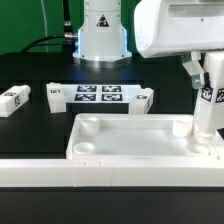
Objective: Assemble desk
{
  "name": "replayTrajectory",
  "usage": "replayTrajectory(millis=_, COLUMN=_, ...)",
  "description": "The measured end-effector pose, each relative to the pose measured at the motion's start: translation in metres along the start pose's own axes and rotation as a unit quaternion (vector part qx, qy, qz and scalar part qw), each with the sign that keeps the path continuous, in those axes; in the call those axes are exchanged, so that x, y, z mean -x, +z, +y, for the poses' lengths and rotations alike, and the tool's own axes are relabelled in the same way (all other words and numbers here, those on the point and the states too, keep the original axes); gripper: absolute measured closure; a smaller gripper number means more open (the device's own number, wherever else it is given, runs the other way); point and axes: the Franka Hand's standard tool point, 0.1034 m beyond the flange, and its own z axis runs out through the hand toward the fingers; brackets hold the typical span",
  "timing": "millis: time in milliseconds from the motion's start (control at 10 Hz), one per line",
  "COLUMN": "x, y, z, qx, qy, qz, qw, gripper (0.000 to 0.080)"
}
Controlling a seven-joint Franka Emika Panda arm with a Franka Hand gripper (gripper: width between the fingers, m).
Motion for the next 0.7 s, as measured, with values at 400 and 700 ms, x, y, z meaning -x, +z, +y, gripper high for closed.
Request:
replayTrajectory(millis=400, x=0.006, y=0.008, z=0.013, qx=0.002, qy=-0.012, qz=-0.005, qw=1.000, gripper=0.0509)
replayTrajectory(millis=700, x=0.005, y=0.009, z=0.016, qx=0.003, qy=-0.013, qz=-0.004, qw=1.000, gripper=0.0509)
